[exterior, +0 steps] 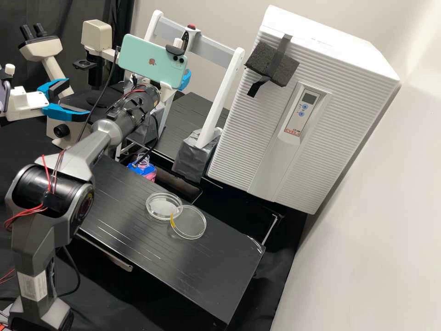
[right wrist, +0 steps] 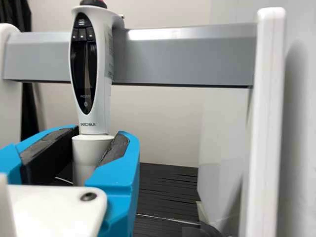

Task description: Use the pipette

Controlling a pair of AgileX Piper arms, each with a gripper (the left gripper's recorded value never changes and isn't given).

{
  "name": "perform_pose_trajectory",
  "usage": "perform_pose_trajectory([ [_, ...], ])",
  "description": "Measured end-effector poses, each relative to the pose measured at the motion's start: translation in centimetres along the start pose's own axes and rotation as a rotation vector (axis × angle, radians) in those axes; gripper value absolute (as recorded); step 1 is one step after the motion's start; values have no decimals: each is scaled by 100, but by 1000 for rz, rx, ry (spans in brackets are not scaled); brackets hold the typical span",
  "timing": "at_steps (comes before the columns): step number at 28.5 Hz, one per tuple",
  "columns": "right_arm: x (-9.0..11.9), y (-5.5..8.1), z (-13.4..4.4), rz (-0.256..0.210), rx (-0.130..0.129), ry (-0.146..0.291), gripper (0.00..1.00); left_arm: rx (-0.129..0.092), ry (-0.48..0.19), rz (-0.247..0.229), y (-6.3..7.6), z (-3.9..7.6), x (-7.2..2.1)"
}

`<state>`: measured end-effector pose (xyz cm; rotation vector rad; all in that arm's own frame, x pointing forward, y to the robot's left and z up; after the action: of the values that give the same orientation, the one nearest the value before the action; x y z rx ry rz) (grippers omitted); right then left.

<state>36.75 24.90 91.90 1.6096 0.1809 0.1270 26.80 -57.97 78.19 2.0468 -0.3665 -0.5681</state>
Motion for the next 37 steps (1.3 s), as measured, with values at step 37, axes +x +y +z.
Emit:
perform_pose_trajectory([
  [37,-939,41,53,193,23,146,100,-24,38,-16,-78,35,-162],
])
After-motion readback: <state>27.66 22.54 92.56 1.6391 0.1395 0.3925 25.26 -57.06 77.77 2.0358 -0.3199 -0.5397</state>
